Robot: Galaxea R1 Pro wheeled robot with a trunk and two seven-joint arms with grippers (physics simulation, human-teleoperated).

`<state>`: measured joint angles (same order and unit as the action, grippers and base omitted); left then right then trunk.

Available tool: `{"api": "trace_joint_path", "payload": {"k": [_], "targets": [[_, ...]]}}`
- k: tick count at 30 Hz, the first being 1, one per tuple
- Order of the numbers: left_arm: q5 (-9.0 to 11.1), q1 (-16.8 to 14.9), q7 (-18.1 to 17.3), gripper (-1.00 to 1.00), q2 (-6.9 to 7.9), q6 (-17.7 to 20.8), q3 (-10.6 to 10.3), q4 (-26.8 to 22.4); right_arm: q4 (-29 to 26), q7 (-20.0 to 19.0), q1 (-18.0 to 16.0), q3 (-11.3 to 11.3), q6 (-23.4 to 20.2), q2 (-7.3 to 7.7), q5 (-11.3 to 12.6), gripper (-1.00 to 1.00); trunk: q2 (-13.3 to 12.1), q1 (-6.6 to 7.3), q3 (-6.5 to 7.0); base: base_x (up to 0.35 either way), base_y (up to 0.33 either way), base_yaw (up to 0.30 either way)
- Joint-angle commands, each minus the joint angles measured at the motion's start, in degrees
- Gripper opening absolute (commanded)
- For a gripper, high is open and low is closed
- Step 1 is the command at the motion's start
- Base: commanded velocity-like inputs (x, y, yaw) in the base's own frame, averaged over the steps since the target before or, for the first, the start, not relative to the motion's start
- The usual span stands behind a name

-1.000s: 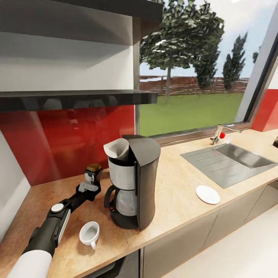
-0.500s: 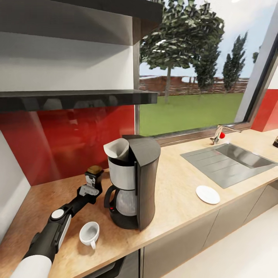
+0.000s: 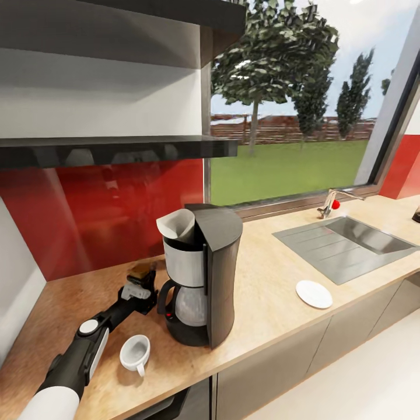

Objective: Set up a coffee station on the kitchen countertop: keep the coffee maker on the countertop, move the bottle of coffee from the kitchen shelf to the counter next to the coffee maker, place a paper coffee filter on top of the coffee maker, put the saucer next to the coffee maker with the coffee cup on the saucer, and place the electric kettle next to the coffee maker.

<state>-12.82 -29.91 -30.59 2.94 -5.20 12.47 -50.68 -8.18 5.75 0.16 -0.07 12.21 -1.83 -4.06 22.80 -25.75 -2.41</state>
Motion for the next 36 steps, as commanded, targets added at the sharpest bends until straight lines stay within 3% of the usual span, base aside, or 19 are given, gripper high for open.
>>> {"api": "trace_joint_path", "payload": {"k": [1,29,36], "targets": [[-0.56,-0.06,-0.25,1.0,-0.04,-0.55,0.19,0.12,-0.08,0.32,0.01,-0.01,0.01,-0.02,-0.42,1.0,0.12,-0.03,-0.11,0.0,0.0,0.0],[-0.41,-0.06,-0.25,1.0,0.05,-1.12,0.63,0.26,-0.08,0.32,0.01,-0.01,0.01,-0.05,-0.42,1.0,0.12,-0.03,-0.11,0.0,0.0,0.0],[-0.36,-0.06,-0.25,1.0,0.05,-1.13,0.63,0.23,-0.08,0.32,0.01,-0.01,0.01,-0.02,-0.42,1.0,0.12,-0.03,-0.11,-0.15,0.0,0.0]]}}
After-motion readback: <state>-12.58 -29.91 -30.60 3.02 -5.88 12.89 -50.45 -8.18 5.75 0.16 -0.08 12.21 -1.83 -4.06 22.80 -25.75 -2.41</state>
